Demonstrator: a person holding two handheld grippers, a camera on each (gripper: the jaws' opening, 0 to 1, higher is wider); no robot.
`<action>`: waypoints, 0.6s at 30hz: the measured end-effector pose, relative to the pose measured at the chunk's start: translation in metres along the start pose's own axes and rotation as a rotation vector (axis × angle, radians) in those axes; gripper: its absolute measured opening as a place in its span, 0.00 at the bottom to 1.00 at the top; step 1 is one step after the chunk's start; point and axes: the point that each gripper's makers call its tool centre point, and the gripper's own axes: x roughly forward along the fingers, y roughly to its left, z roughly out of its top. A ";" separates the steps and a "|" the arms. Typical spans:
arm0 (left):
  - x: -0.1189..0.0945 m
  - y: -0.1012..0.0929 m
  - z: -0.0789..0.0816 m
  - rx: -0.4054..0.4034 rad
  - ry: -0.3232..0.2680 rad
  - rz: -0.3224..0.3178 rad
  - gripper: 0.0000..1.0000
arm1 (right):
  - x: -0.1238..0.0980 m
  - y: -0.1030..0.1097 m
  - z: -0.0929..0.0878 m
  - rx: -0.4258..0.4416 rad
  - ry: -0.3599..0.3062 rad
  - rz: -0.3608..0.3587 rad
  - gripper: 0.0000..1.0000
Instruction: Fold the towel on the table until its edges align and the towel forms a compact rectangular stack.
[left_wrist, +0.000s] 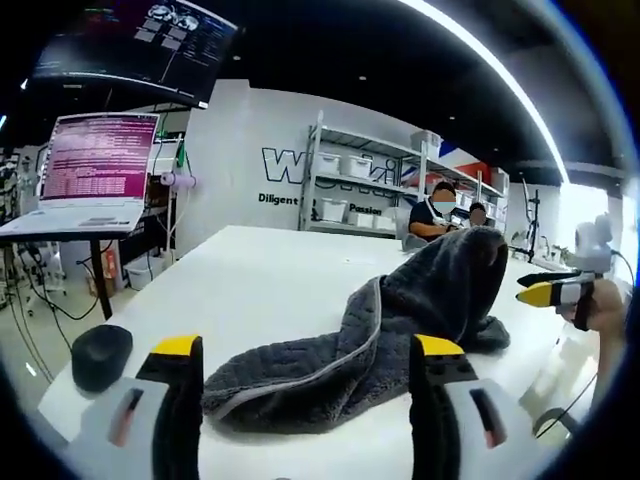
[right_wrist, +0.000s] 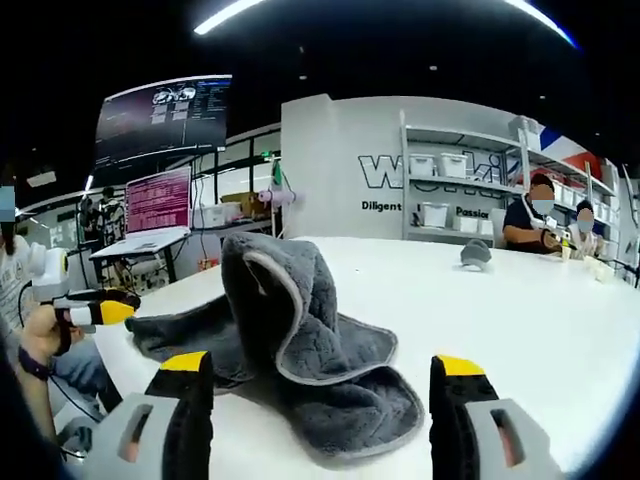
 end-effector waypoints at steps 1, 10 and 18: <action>0.000 0.000 -0.001 0.001 0.002 0.002 0.93 | 0.000 -0.001 -0.001 0.000 0.003 -0.002 0.94; 0.003 -0.004 -0.002 0.010 0.008 -0.008 0.98 | -0.004 -0.012 -0.002 0.023 -0.003 -0.029 0.94; 0.004 -0.008 -0.003 0.028 0.016 -0.025 0.99 | -0.006 -0.020 -0.004 0.039 -0.007 -0.045 0.94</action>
